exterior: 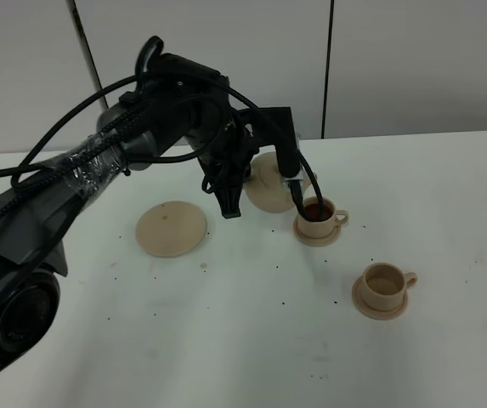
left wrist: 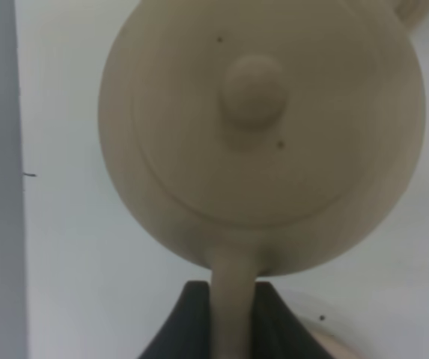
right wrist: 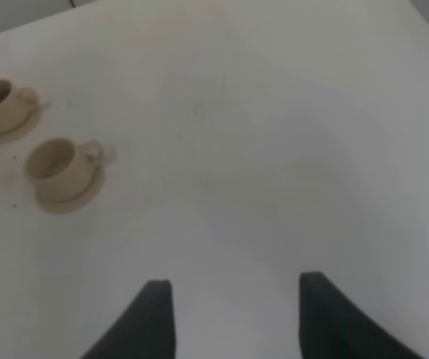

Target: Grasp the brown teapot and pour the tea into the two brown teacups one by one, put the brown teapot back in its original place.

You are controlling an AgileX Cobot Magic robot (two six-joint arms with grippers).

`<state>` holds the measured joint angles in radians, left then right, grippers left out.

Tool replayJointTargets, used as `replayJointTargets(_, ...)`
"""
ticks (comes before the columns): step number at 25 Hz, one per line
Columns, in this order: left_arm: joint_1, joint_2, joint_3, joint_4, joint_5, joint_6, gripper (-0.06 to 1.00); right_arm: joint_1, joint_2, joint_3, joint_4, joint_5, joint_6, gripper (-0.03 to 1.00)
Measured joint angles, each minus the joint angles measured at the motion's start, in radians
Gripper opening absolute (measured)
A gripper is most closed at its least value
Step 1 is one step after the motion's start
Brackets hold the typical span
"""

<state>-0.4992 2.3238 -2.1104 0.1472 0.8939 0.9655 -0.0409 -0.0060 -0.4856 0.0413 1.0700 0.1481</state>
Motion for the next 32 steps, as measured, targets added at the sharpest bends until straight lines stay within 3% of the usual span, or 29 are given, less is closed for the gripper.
replayJointTargets(11,0.072,0.0,0.0,-0.255,0.028,0.051,0.17,0.0,0.0,0.0,0.0,0.0,0.0,0.38)
replayJointTargets(32,0.066,0.013,0.0,-0.289,0.034,0.104,0.17,0.0,0.0,0.0,0.0,0.0,0.0,0.38)
